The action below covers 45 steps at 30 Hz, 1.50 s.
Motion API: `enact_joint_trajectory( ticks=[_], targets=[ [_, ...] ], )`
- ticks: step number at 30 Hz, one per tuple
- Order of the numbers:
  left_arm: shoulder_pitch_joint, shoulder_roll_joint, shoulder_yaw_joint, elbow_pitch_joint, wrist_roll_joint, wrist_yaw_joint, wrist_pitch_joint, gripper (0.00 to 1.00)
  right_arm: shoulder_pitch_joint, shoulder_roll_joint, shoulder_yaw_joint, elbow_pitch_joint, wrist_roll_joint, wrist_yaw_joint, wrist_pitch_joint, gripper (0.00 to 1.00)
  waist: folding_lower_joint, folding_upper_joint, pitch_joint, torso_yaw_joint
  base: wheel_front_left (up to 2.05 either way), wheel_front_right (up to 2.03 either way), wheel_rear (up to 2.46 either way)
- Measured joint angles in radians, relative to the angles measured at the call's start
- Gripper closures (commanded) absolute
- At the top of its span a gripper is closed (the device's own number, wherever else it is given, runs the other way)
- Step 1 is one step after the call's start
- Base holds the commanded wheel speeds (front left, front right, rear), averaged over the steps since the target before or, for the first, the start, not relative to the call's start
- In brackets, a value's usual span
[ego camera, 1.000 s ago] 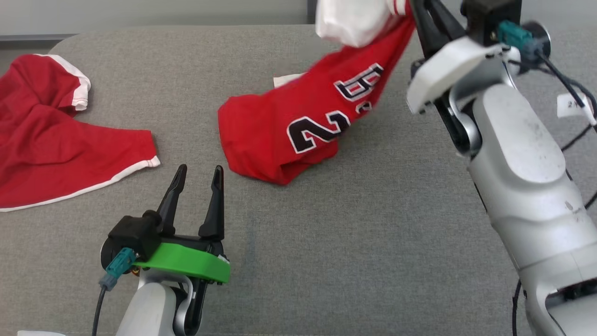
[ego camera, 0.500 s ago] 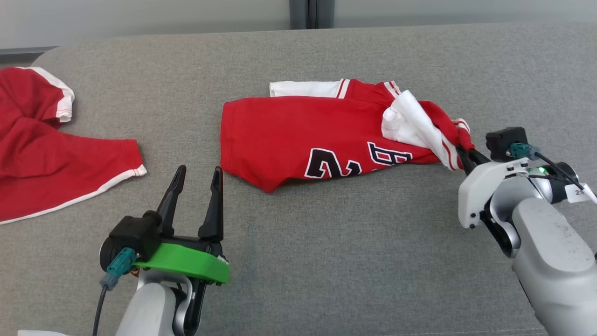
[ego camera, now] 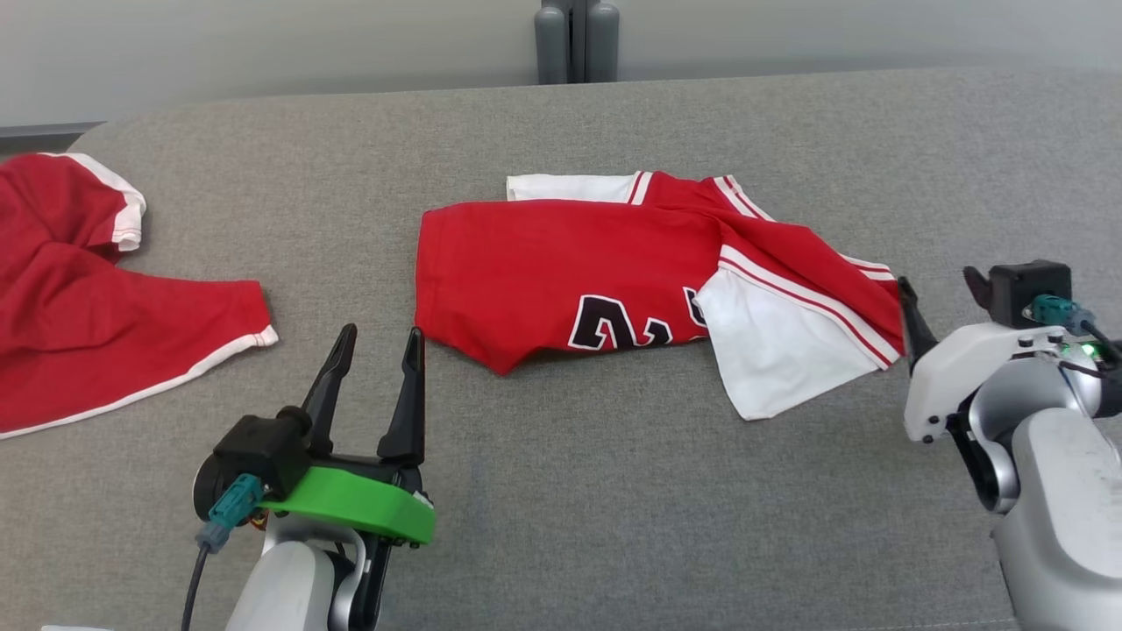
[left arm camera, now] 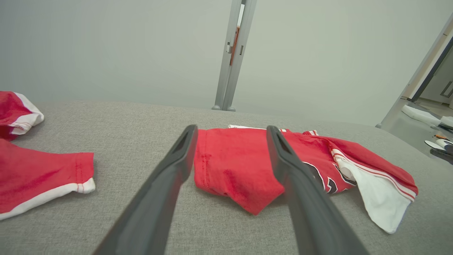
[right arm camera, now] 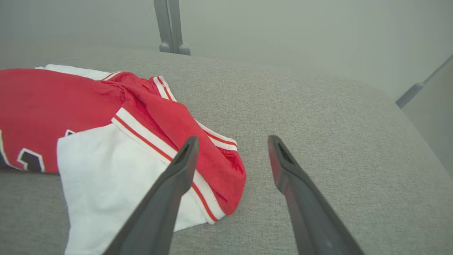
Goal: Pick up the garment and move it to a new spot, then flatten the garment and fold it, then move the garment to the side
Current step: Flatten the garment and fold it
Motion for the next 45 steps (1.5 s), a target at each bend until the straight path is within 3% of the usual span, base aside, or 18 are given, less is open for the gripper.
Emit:
enact_joint_trajectory(
  ticks=[6, 11, 16, 24, 34, 35, 36, 37, 45],
  targets=[
    [0.0, 0.0, 0.005, 0.0, 0.0, 0.0, 0.0, 0.0, 0.052, 0.042, 0.076, -0.156, -0.007, 0.0, 0.076, 0.0, 0.0, 0.0, 0.0, 0.012, 0.0, 0.0, 0.0],
    [0.0, 0.0, 0.008, -0.001, 0.0, 0.0, 0.0, 0.0, 0.057, 0.077, 0.104, -0.163, -0.016, 0.0, 0.158, 0.0, 0.0, 0.0, 0.005, 0.02, 0.0, 0.0, 0.0],
    [-0.003, -0.001, 0.004, -0.002, 0.0, 0.0, 0.0, 0.0, 0.093, 0.12, 0.023, -0.121, -0.041, 0.0, 0.25, 0.0, 0.0, 0.0, 0.011, 0.034, 0.0, 0.0, 0.0],
    [-0.011, -0.001, 0.006, -0.011, 0.0, 0.0, 0.0, 0.0, 0.083, 0.148, -0.152, -0.1, -0.127, 0.0, 0.239, 0.0, 0.0, 0.0, 0.04, 0.042, 0.0, 0.0, 0.0],
    [-0.035, 0.006, 0.0, -0.027, 0.003, 0.0, 0.0, 0.0, -0.022, 0.161, -0.22, 0.068, -0.135, 0.0, 0.244, 0.0, 0.0, 0.0, 0.093, 0.049, 0.0, 0.0, 0.0],
    [-0.037, 0.006, 0.0, -0.028, 0.003, 0.0, 0.0, 0.0, -0.033, 0.159, -0.223, 0.081, -0.135, 0.0, 0.24, 0.07, 0.0, 0.0, 0.097, 0.05, 0.0, 0.0, 0.0],
    [-0.039, 0.006, -0.001, -0.028, 0.003, 0.0, 0.0, 0.0, -0.043, 0.156, -0.224, 0.09, -0.136, 0.0, 0.236, 0.84, 0.0, 0.0, 0.1, 0.051, 0.0, 0.0, 0.0],
    [-0.042, 0.007, -0.001, -0.028, 0.003, 0.0, 0.0, 0.0, -0.055, 0.153, -0.226, 0.102, -0.136, 0.0, 0.233, 1.0, 0.0, 0.0, 0.104, 0.052, 0.0, 0.0, 0.0],
    [-0.053, 0.01, -0.003, -0.031, 0.003, 0.0, 0.0, 0.0, -0.127, 0.086, -0.267, 0.14, -0.192, 0.001, 0.177, 1.0, 0.0, 0.0, 0.128, 0.067, 0.0, 0.0, 0.0]
  ],
)
